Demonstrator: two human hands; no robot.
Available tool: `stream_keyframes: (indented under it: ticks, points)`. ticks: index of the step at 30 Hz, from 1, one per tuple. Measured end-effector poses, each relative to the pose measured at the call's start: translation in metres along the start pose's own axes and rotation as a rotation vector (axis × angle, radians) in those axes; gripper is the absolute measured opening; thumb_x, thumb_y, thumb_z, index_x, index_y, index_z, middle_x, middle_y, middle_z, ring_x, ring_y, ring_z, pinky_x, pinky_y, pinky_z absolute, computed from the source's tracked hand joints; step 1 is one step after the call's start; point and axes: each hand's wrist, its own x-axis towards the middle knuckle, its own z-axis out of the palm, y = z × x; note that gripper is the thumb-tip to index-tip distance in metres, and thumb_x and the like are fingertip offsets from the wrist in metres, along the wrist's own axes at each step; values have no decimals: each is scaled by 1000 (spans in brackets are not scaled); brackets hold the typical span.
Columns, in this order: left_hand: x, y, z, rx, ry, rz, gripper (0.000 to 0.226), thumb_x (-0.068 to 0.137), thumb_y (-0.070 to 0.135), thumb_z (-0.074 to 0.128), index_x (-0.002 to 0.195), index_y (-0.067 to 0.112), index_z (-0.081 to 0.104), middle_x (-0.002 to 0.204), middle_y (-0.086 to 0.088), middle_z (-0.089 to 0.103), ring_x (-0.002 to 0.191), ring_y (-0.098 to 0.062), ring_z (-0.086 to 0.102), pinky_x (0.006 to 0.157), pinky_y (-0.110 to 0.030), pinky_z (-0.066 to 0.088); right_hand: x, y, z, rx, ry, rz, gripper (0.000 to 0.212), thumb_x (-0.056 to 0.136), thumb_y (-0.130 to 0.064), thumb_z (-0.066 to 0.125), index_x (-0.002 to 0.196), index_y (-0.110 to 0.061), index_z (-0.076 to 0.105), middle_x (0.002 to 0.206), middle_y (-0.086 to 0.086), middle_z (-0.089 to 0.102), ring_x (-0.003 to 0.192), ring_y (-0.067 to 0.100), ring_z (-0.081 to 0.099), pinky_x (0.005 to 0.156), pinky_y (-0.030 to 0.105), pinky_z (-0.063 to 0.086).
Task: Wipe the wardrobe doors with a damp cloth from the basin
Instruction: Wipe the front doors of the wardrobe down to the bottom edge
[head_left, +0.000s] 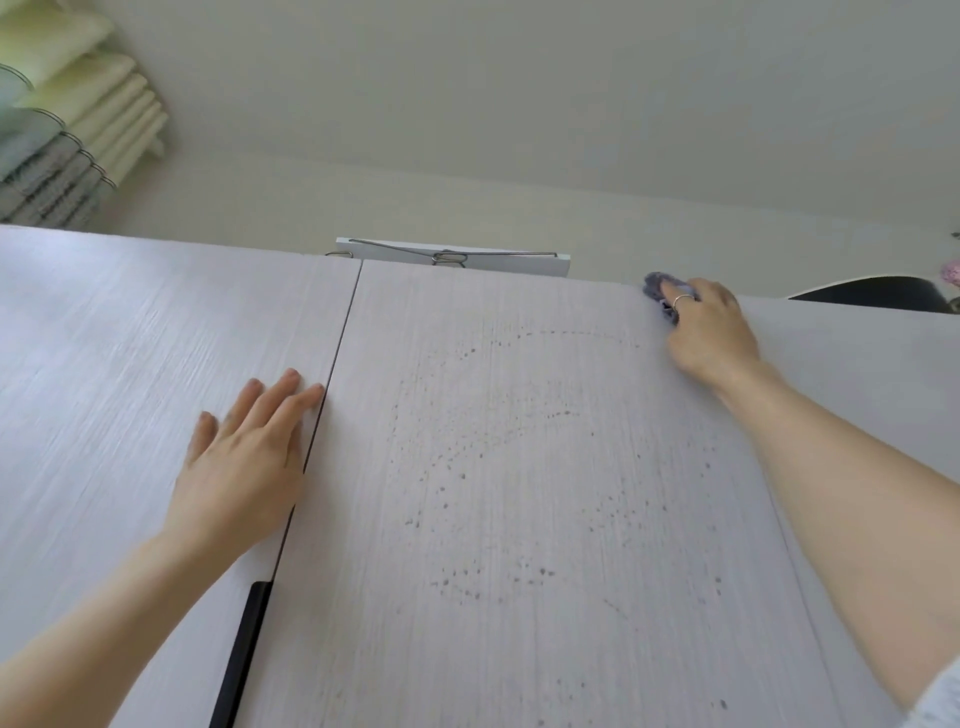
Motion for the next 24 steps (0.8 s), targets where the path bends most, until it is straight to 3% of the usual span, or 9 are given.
stream_keyframes:
  ticks: [4, 8, 10, 12, 15, 17, 19, 23, 24]
  points:
    - [3, -1, -1, -6, -40, -18, 47, 100, 32, 16, 147, 38, 18, 157, 17, 6, 145, -11, -2, 117, -42, 0, -9, -22, 2, -82, 47, -16, 53, 90, -7, 41, 141, -19, 35, 145, 9, 35, 133, 32, 26, 104, 39, 27]
    - [2, -3, 0, 16, -51, -15, 50, 99, 34, 15, 148, 40, 12, 157, 17, 3, 145, -12, -4, 117, -42, -2, -53, -39, 10, -3, 107, -423, 54, 87, -2, 45, 139, -16, 42, 138, 3, 50, 120, 28, 41, 97, 35, 31]
    - [1, -2, 2, 21, -44, -27, 50, 99, 35, 14, 148, 41, 9, 157, 17, 2, 145, -13, -4, 116, -43, -1, -63, -28, 8, 41, 122, -535, 46, 88, -3, 50, 133, -12, 51, 132, 2, 55, 113, 29, 45, 96, 33, 34]
    - [1, -1, 5, 28, -43, -39, 50, 98, 36, 12, 147, 43, 7, 157, 18, 1, 145, -12, -5, 116, -42, -1, -50, -10, 2, 12, 146, -423, 43, 91, -8, 49, 133, -15, 52, 132, 3, 53, 112, 29, 42, 95, 34, 36]
    - [1, 0, 7, 24, -52, -50, 50, 98, 36, 11, 147, 44, 5, 157, 18, -1, 145, -13, -6, 116, -43, -2, -20, 6, -5, 8, 164, -23, 39, 93, -14, 47, 132, -17, 53, 126, 14, 43, 116, 33, 34, 92, 39, 36]
    - [1, 0, 8, 30, -48, -46, 51, 98, 35, 11, 147, 43, 4, 157, 17, -1, 146, -15, -5, 115, -44, -1, -20, -3, -4, 20, 184, 90, 34, 93, -17, 47, 126, -12, 56, 121, 18, 40, 115, 35, 34, 89, 40, 36]
    - [2, -1, 8, 34, -40, -44, 50, 98, 36, 12, 147, 44, 5, 157, 17, 0, 146, -15, -4, 115, -44, -1, -37, -24, 4, 43, 200, -36, 32, 90, -17, 50, 120, -11, 60, 115, 18, 43, 110, 34, 37, 84, 40, 38]
    - [2, -1, 10, 23, -36, -47, 49, 98, 37, 11, 147, 46, 6, 157, 18, 0, 145, -13, -5, 115, -44, -2, -91, -42, 19, 55, 181, -668, 28, 78, -20, 59, 104, -12, 69, 89, 10, 52, 83, 26, 49, 60, 29, 43]
    - [2, -1, 10, 25, -36, -47, 49, 98, 37, 11, 147, 46, 6, 157, 18, 0, 145, -13, -5, 115, -44, -2, -89, -34, 16, 57, 160, -682, 29, 80, -21, 59, 106, -13, 69, 89, 9, 52, 83, 25, 49, 59, 28, 42]
